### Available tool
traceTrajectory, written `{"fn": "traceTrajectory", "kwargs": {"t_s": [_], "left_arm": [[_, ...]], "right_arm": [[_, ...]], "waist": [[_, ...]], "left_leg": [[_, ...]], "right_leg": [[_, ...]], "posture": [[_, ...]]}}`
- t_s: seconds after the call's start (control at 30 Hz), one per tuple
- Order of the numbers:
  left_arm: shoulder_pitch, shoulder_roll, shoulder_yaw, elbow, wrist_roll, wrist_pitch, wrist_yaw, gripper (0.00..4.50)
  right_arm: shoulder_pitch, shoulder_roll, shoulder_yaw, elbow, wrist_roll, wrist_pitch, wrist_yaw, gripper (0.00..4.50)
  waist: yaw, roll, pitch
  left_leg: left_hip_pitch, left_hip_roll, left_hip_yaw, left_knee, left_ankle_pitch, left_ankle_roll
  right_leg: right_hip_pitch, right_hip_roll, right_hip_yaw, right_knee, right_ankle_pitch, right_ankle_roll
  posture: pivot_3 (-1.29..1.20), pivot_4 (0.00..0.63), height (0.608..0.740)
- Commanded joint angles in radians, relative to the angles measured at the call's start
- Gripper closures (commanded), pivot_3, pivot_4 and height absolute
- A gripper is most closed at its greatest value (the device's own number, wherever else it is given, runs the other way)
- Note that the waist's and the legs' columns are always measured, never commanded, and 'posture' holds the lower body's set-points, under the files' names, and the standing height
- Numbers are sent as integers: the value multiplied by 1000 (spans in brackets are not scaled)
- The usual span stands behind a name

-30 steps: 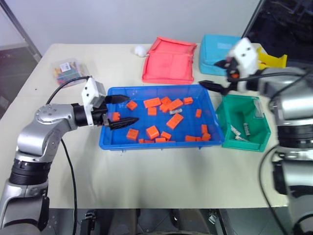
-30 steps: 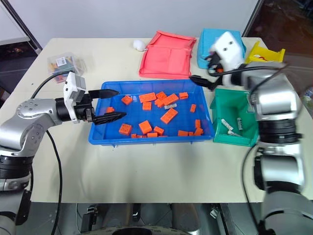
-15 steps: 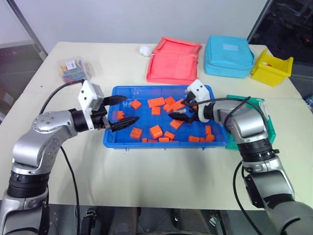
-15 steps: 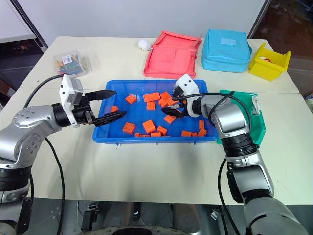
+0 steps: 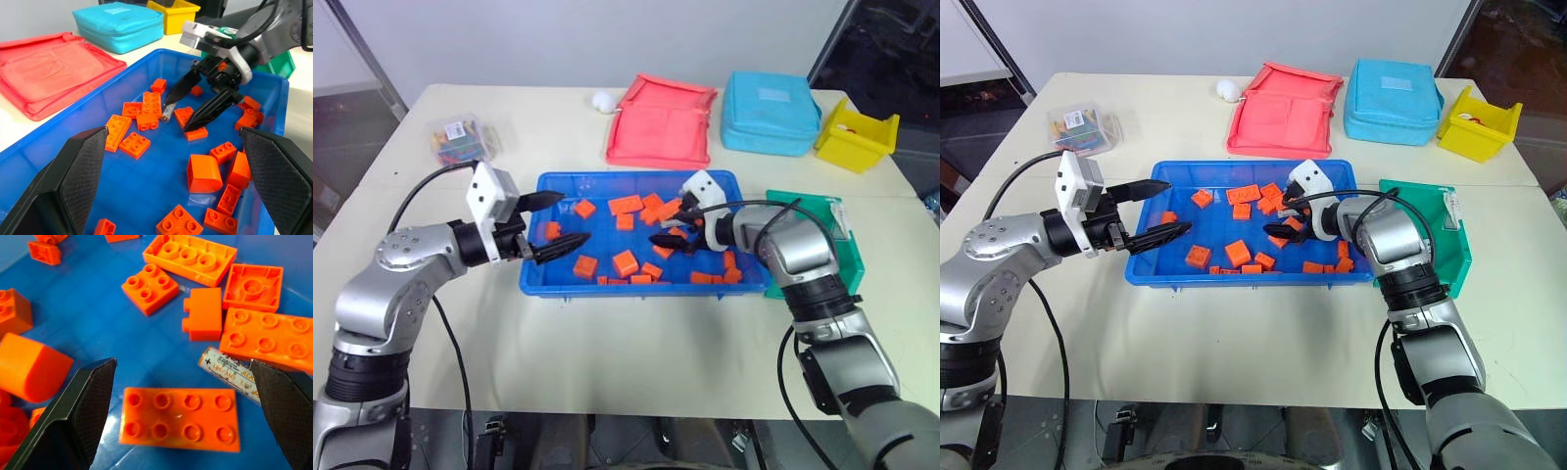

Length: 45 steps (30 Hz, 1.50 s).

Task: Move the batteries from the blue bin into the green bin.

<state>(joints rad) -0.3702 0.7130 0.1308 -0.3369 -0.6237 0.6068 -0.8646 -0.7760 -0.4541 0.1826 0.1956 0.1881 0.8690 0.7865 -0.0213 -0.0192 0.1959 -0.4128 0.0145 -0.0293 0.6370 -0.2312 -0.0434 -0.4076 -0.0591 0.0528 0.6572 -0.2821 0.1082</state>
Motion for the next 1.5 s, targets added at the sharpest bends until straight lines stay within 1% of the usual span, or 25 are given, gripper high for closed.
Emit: {"fn": "traceTrajectory", "kwargs": {"t_s": [0.03,0.23,0.4,0.47,0.5,0.57,0.63,0.73,0.77,0.97,1.1,1.2,1.3,1.37,1.5], "left_arm": [[-3,-4,20,-26,-10,-15,8,0],[21,-17,26,-46,-13,-19,27,0],[30,-30,28,-56,-12,-24,44,0],[36,-35,27,-61,-11,-27,50,0],[38,-37,27,-64,-11,-28,53,0],[44,-43,27,-71,-10,-29,61,0],[46,-46,28,-74,-8,-30,65,0],[46,-48,29,-74,-9,-31,71,0],[45,-48,29,-74,-9,-31,72,0],[44,-45,27,-70,-9,-31,71,0],[34,-29,16,-65,-25,-25,26,0],[-1,-15,-12,-49,-20,-29,-24,0],[-64,-29,-38,-8,-19,-34,-58,0],[-115,-52,-58,27,-30,-29,-78,0],[-200,-83,-129,87,-24,-27,-156,0]], "right_arm": [[-48,-9,15,59,-29,-55,7,40],[-61,-33,86,126,-89,-127,56,40],[-85,-37,106,173,-118,-165,78,40],[-94,-30,104,189,-123,-168,81,566],[-96,-27,102,192,-122,-165,84,760],[-97,-24,100,191,-121,-159,89,1814],[-96,-22,100,192,-122,-155,96,2686],[-95,-21,100,191,-128,-150,102,4326],[-94,-21,99,189,-129,-149,103,4455],[-100,-19,87,176,-129,-141,99,4450],[-155,-71,30,116,-110,-129,111,4450],[-222,-154,-38,54,-86,-93,128,4450],[-270,-255,-96,20,-79,-64,123,4450],[-252,-341,-117,-38,-78,-44,143,4450],[-129,-491,-194,-185,-58,47,154,4450]], "waist": [[0,0,0],[0,0,0],[0,0,0],[0,0,0],[0,0,0],[0,0,0],[0,0,0],[0,0,0],[0,0,0],[0,0,0],[0,0,0],[3,1,1],[10,1,1],[11,0,0],[8,-1,0]], "left_leg": [[0,0,0,0,0,0],[0,0,0,0,0,0],[1,0,0,0,0,0],[1,0,0,0,0,0],[1,0,0,0,0,0],[1,0,0,0,0,0],[1,0,0,0,0,0],[1,0,0,0,0,0],[1,0,0,0,0,0],[1,0,0,0,0,0],[1,0,0,0,0,0],[0,0,0,0,0,0],[-1,0,0,0,0,0],[-1,0,0,-1,0,0],[-2,0,-1,-2,-1,1]], "right_leg": [[0,0,0,0,0,0],[0,0,0,0,0,0],[1,0,0,0,0,0],[1,0,0,0,0,0],[1,0,0,0,0,0],[1,0,0,0,0,0],[1,0,0,0,0,0],[1,0,0,0,0,0],[1,0,0,0,0,0],[1,0,0,0,0,0],[1,0,0,0,0,0],[0,0,0,0,0,0],[-1,0,0,-1,0,0],[0,0,-1,-3,0,0],[2,-1,-1,-6,0,0]], "posture": [[0,150,740],[0,150,740],[0,150,740],[0,150,740],[0,150,740],[0,150,740],[0,150,740],[0,150,740],[0,150,740],[0,150,740],[0,150,740],[0,150,740],[0,150,740],[0,150,740],[0,150,740]]}}
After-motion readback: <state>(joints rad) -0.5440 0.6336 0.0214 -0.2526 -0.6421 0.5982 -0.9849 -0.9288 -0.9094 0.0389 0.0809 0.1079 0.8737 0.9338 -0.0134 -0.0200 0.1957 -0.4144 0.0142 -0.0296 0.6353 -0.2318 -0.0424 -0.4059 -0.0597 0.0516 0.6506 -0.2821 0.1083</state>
